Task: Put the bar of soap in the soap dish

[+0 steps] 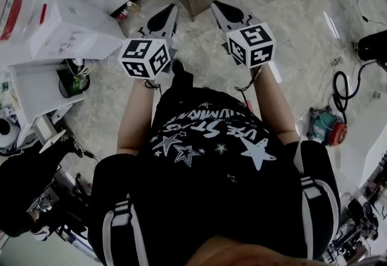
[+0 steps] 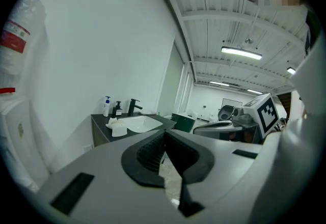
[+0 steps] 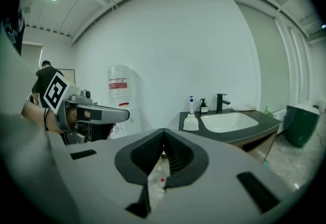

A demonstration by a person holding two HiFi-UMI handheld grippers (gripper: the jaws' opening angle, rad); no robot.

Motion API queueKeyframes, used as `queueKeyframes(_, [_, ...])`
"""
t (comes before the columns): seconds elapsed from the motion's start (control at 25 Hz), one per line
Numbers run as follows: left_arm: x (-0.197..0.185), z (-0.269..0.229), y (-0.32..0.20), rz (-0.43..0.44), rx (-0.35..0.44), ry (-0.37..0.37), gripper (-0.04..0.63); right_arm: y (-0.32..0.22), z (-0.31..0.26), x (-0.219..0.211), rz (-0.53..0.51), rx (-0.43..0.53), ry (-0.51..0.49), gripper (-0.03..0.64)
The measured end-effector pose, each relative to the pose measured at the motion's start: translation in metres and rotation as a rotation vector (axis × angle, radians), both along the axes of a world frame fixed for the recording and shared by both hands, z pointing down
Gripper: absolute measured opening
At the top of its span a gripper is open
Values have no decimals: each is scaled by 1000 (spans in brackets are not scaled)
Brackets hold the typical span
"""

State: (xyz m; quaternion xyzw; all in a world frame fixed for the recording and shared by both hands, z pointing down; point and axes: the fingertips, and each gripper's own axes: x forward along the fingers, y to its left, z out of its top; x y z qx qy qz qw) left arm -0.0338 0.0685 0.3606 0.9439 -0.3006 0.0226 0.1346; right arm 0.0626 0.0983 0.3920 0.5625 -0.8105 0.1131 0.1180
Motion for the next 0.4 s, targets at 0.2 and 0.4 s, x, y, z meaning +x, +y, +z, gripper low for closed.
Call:
queueKeyframes(0.2, [-3, -3, 14, -10, 10, 2, 11, 15, -3, -6, -15, 11, 3, 6])
queueKeyframes(0.4, [-1, -5, 26, -14, 13, 5, 11, 29, -5, -6, -26, 17, 3, 6])
